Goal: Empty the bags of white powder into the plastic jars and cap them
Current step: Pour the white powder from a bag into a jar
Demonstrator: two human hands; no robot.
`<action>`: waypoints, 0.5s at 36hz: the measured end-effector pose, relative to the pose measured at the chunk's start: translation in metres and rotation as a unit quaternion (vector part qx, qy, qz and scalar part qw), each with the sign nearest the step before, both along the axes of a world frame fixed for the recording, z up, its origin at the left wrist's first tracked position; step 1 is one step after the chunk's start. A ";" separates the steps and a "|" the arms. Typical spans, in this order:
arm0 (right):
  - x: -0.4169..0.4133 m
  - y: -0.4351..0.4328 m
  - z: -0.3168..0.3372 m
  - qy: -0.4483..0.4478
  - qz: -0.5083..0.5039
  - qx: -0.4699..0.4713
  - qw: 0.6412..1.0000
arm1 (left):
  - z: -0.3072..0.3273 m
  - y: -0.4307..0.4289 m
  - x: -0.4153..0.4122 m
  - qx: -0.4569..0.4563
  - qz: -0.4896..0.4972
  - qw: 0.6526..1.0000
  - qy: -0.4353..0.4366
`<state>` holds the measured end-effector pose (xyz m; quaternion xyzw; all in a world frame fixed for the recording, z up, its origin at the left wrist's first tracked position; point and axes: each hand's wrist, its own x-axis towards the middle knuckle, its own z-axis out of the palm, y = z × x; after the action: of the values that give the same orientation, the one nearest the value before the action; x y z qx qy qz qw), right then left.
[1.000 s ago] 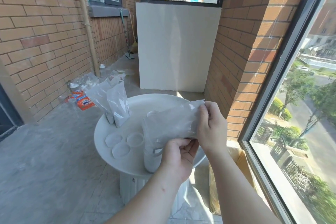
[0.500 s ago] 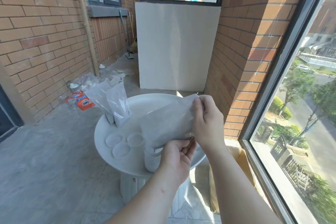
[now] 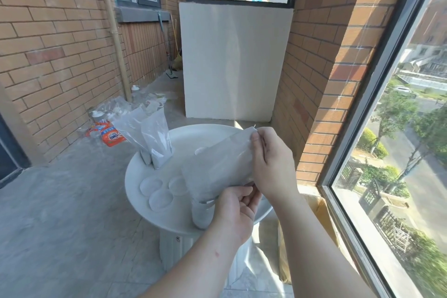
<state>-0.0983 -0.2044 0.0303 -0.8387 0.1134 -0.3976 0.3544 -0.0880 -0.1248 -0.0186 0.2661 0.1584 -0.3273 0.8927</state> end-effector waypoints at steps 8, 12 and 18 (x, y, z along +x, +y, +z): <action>0.001 0.001 -0.003 0.002 -0.010 -0.023 1.000 | 0.004 0.003 -0.001 -0.072 0.006 0.997 -0.007; 0.001 0.000 -0.003 0.005 -0.010 -0.029 1.000 | 0.005 0.003 -0.001 -0.089 0.007 0.996 -0.010; -0.001 -0.001 -0.003 0.007 0.003 -0.015 1.000 | 0.008 0.000 -0.004 -0.100 -0.006 0.995 -0.018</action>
<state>-0.0998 -0.2050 0.0268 -0.8469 0.1073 -0.3923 0.3424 -0.0916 -0.1248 -0.0104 0.1826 0.1076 -0.3423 0.9154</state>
